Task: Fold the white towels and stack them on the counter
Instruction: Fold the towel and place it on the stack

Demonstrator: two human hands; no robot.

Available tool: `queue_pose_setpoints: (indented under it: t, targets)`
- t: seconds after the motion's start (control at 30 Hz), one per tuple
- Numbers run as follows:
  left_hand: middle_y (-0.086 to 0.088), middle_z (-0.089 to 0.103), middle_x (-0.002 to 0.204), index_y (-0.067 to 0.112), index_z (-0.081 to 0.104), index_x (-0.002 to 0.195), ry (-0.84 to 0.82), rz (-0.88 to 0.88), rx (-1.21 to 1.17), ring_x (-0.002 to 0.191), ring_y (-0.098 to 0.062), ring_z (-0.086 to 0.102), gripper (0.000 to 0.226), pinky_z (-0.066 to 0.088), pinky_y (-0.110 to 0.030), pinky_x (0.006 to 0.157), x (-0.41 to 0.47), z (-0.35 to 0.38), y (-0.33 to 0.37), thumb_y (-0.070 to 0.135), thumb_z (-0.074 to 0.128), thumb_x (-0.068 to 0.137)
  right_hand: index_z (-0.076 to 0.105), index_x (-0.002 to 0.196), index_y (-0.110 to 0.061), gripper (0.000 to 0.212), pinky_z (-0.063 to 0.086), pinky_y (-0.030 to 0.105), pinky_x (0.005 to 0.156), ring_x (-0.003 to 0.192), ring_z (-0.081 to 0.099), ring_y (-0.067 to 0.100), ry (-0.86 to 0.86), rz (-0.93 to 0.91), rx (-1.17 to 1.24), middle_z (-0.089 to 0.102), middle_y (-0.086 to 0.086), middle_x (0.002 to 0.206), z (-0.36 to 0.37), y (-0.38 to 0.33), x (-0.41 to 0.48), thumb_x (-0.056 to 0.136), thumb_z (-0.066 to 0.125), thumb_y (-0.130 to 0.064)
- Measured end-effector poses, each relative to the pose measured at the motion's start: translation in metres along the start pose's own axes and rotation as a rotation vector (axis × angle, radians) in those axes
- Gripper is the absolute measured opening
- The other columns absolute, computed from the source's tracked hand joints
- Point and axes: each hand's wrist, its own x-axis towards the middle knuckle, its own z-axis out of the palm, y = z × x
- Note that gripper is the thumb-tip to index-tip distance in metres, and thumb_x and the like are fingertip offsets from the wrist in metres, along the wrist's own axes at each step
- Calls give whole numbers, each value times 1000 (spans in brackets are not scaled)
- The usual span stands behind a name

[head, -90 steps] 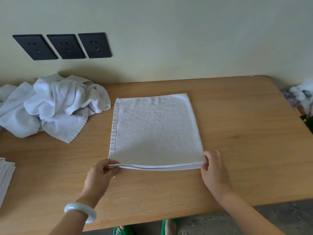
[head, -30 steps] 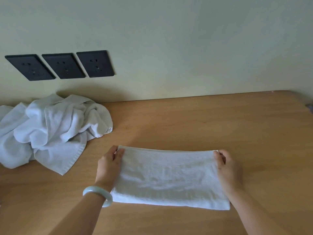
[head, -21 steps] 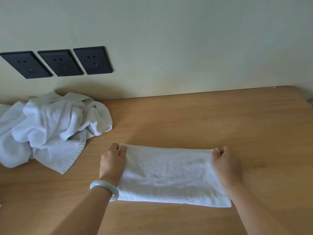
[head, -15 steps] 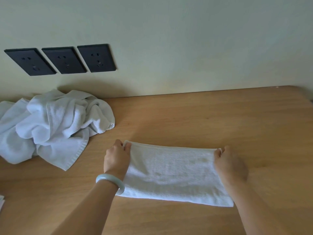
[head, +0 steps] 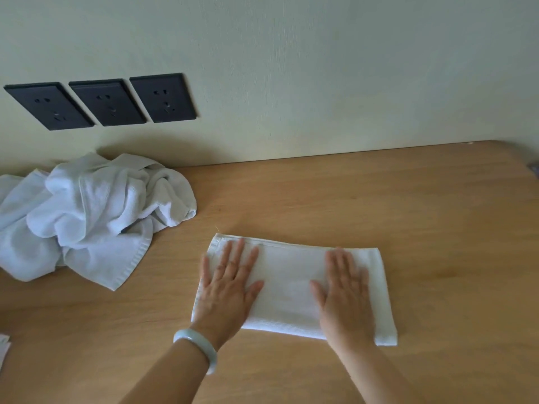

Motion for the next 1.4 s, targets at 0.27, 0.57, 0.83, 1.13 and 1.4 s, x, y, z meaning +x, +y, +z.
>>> queue_pose_setpoints:
  t: [0.27,0.57,0.83,1.13,1.4]
  targets:
    - [-1,4,165,35,3,156,-11,-231,-22,152,-17,-1,66,10,-62,117,-29,3,2,64,8,96,18,153,-7,82,16,50,115,141,30,37,-131,276,34,30,19,154,-14,27,-5,94,4,-63]
    - [-12,38,153,8,44,145,159,128,27,146,-27,27,59,18,-46,117,-21,-22,42,42,27,100,64,109,-28,24,47,29,94,106,60,7,-139,456,914,65,-8,116,-83,66,-15,95,54,-12]
    - [-5,9,163,13,16,156,-89,583,20,151,-25,6,62,15,-46,121,57,4,116,43,16,101,65,75,-15,9,38,20,55,59,53,9,-345,507,774,61,-6,64,-77,66,-37,78,72,-20]
    - [-1,2,165,20,6,157,-44,627,79,151,-23,0,60,8,-51,121,54,7,118,44,17,103,66,85,-8,3,21,19,35,36,34,8,-511,647,1276,54,3,57,-87,62,-32,85,69,-9]
    - [1,-2,165,23,2,157,-54,610,86,151,-19,-7,60,5,-50,119,53,7,117,47,17,104,55,86,-2,20,14,16,31,30,28,7,-978,741,1280,52,8,50,-91,79,-21,85,70,-14]
